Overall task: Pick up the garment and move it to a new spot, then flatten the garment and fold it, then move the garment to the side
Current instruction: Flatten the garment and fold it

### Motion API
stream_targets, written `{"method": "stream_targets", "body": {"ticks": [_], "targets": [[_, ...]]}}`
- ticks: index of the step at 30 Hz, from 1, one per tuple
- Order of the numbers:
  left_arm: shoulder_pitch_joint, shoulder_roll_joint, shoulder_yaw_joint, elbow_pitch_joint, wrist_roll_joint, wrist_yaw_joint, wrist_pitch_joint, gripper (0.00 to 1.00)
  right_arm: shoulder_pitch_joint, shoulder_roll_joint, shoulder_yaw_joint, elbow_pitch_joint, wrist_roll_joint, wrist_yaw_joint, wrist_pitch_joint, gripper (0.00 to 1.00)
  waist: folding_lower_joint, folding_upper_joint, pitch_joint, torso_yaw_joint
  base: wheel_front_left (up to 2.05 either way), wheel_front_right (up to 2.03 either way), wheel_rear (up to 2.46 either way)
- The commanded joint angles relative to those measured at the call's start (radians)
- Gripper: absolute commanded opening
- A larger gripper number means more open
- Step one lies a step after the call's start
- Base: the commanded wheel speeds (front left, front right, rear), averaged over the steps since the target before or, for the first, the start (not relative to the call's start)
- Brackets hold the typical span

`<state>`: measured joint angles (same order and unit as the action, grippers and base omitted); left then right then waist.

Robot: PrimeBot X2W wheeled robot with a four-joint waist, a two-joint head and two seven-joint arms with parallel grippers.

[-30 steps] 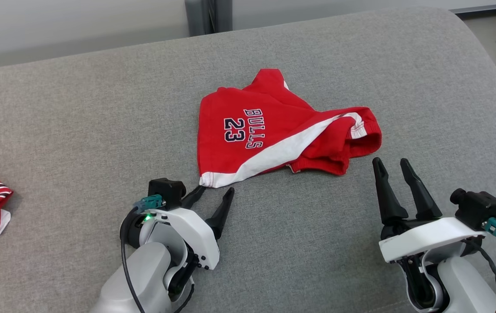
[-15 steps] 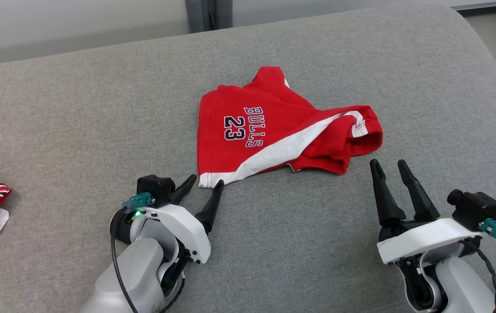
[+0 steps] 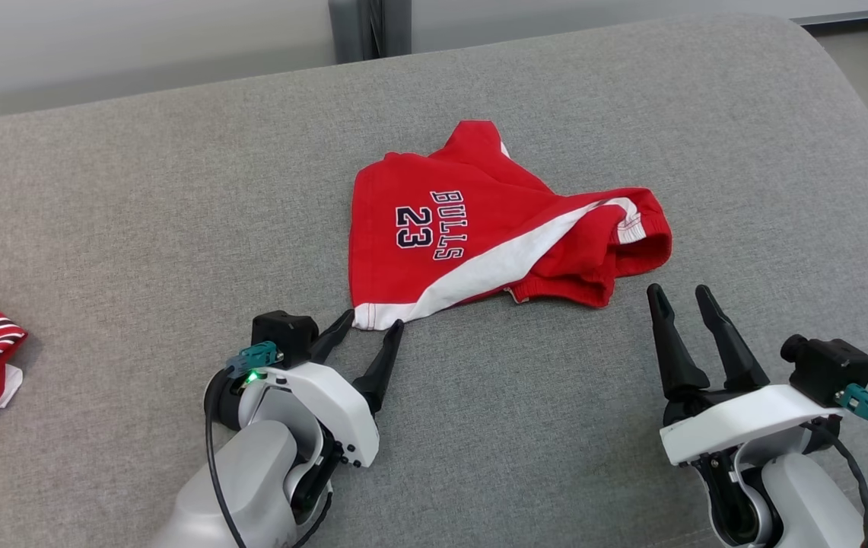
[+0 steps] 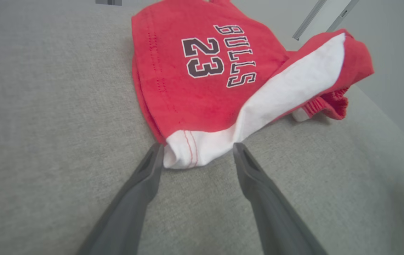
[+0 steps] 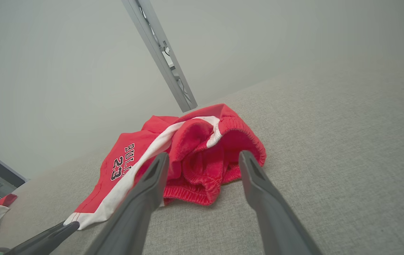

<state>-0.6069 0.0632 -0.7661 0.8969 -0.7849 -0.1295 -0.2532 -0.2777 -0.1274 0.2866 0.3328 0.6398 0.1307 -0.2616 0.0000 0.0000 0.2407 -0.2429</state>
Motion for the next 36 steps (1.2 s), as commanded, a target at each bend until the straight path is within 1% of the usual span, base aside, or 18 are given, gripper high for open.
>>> {"method": "stream_targets", "body": {"ticks": [1,15,16,17,18,19,21,22,23,31,36], "targets": [[-0.013,0.010,-0.002,-0.006,-0.005,-0.002,-0.007,1.00,-0.008,-0.007,0.000,0.003,-0.005,0.000,-0.005,1.00,0.0000,0.0000,0.000,0.001,0.00,0.00,0.00],[-0.013,0.014,-0.026,-0.008,-0.049,-0.002,-0.011,1.00,-0.015,-0.008,0.015,0.011,-0.008,0.000,-0.005,1.00,0.0000,0.0000,0.005,-0.007,0.00,0.00,0.00],[-0.016,0.016,-0.026,-0.008,-0.051,-0.002,-0.011,0.95,-0.016,-0.008,0.015,0.009,-0.008,0.000,-0.005,1.00,0.0000,0.0000,0.007,-0.008,0.00,0.00,0.00],[-0.017,0.017,-0.025,-0.009,-0.054,-0.002,-0.011,0.82,-0.016,-0.008,0.014,0.009,-0.008,0.000,-0.005,1.00,0.0000,0.0000,0.009,-0.008,0.00,0.00,0.00],[-0.017,0.018,-0.024,-0.010,-0.055,-0.002,-0.011,0.65,-0.016,-0.008,0.013,0.008,-0.008,0.000,-0.005,1.00,0.0000,0.0000,0.010,-0.008,0.00,0.00,0.00],[-0.016,0.019,-0.025,-0.011,-0.056,-0.002,-0.011,0.38,-0.016,-0.008,0.012,0.008,-0.008,0.000,-0.005,1.00,0.0000,0.0000,0.011,-0.008,0.00,0.00,0.00],[-0.016,0.020,-0.026,-0.013,-0.060,-0.002,-0.011,0.11,-0.016,-0.007,0.009,0.010,-0.008,0.000,-0.005,1.00,0.0000,0.0000,0.012,-0.008,0.00,0.00,0.00],[-0.016,0.020,-0.026,-0.013,-0.060,-0.002,-0.011,0.11,-0.016,-0.007,0.009,0.010,-0.008,0.000,-0.005,1.00,0.0000,0.0000,0.012,-0.008,0.00,0.00,0.00],[-0.018,0.021,-0.026,-0.014,-0.062,-0.002,-0.012,0.00,-0.016,-0.006,0.008,0.011,-0.008,0.000,-0.005,1.00,0.0000,0.0000,0.012,-0.008,0.00,0.00,0.00],[-0.011,0.026,-0.024,-0.029,-0.064,-0.002,-0.012,0.00,-0.026,-0.006,0.003,0.027,-0.009,0.000,-0.005,1.00,0.0000,0.0000,0.002,0.003,0.00,0.00,0.00],[0.000,0.026,-0.014,-0.047,-0.054,-0.002,-0.012,0.00,-0.056,-0.010,-0.010,0.059,0.036,0.000,-0.005,1.00,0.0000,0.0000,-0.006,0.013,0.00,0.00,0.00]]}}
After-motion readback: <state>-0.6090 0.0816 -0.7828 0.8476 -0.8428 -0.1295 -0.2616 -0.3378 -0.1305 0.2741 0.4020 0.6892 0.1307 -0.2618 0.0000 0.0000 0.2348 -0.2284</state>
